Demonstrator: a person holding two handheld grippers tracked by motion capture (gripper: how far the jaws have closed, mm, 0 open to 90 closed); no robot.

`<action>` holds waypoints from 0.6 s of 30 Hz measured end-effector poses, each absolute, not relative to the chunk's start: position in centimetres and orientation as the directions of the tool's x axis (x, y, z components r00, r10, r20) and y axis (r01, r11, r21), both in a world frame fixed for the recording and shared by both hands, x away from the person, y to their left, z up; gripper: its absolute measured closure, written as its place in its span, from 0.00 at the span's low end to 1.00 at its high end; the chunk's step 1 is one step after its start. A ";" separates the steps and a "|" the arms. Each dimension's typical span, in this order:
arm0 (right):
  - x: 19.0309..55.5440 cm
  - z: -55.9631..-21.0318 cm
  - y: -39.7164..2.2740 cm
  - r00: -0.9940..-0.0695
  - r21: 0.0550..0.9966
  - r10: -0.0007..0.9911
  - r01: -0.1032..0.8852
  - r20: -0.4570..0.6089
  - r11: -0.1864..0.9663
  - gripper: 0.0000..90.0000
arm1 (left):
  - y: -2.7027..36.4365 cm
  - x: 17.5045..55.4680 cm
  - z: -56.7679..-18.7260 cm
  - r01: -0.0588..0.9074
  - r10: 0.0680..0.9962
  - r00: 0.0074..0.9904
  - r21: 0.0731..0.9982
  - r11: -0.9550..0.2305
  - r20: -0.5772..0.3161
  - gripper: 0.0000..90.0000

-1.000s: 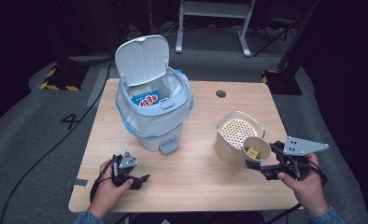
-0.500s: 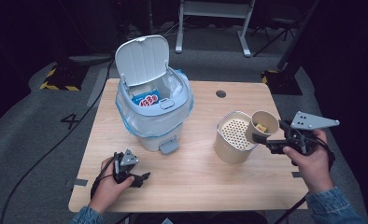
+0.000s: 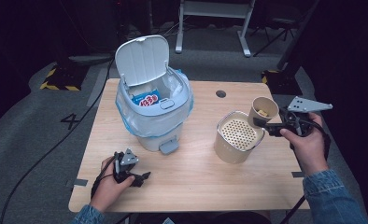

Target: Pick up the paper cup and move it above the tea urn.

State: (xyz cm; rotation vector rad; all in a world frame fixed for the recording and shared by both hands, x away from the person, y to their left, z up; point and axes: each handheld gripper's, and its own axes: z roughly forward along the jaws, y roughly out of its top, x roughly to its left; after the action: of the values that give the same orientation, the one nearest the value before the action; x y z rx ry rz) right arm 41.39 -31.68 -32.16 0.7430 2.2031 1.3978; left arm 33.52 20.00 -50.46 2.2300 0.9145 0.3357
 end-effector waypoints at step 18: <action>43.8 -34.7 -31.1 -0.755 0.885 0.654 0.274 -0.044 0.377 0.34 | 20.0 33.5 -50.5 0.515 0.695 0.719 0.688 -0.512 -0.021 0.15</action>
State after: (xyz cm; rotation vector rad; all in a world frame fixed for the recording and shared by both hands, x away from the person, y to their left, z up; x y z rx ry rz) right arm 43.77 -31.10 -34.74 0.8059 2.2541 1.3380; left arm 33.52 20.00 -50.46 2.2301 0.9126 0.3372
